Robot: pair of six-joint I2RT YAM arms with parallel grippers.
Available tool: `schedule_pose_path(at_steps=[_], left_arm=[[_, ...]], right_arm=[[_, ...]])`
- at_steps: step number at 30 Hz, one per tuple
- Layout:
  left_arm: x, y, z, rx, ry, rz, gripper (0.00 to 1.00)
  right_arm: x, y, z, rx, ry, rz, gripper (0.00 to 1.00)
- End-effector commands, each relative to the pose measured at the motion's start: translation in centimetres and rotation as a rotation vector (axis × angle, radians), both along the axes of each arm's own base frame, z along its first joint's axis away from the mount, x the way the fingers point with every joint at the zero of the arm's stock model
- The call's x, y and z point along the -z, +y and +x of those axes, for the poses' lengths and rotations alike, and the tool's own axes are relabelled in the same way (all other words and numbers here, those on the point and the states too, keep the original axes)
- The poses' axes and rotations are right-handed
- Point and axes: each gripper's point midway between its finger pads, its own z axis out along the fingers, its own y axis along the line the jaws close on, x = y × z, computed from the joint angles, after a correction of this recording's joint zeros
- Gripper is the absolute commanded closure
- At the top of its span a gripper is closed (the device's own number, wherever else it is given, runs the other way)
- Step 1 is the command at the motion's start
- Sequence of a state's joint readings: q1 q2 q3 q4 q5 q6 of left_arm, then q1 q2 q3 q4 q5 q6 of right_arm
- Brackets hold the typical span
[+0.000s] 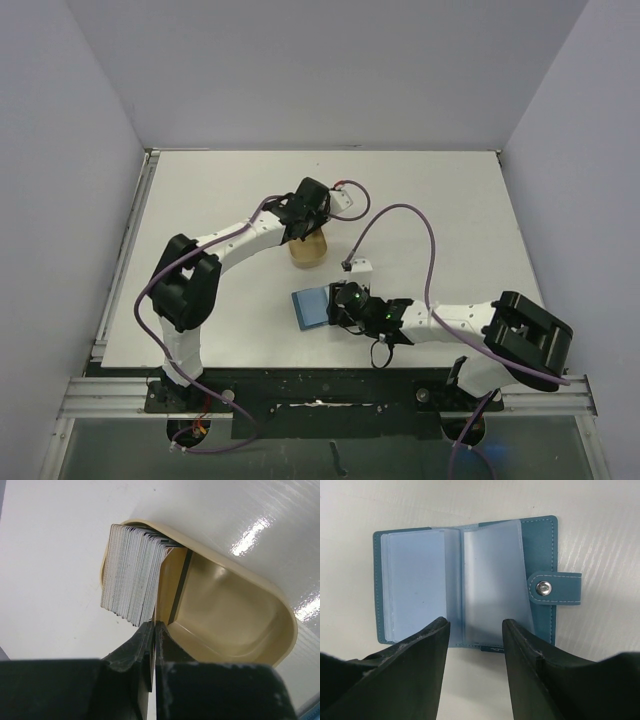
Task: Put the credit cards into the card holder
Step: Pick up the credit card from the storage box.
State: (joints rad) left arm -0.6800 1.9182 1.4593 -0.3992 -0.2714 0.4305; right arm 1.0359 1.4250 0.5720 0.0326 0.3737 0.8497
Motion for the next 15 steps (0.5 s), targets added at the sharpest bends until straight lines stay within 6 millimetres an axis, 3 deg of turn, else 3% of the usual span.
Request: schedule_pose_path(at_steps=[1, 15], left_arm=[[-4.0, -0.8, 0.9, -0.02, -0.063, -0.074, 1.0], [-9.2, -2.1, -3.3, -0.253, 0.117, -0.521, 1.0]], right_arm=[[-2.3, 0.4, 0.6, 0.024, -0.054, 0.058, 0.52], [-4.3, -1.1, 2.5, 0.031, -0.116, 0.009, 0.54]])
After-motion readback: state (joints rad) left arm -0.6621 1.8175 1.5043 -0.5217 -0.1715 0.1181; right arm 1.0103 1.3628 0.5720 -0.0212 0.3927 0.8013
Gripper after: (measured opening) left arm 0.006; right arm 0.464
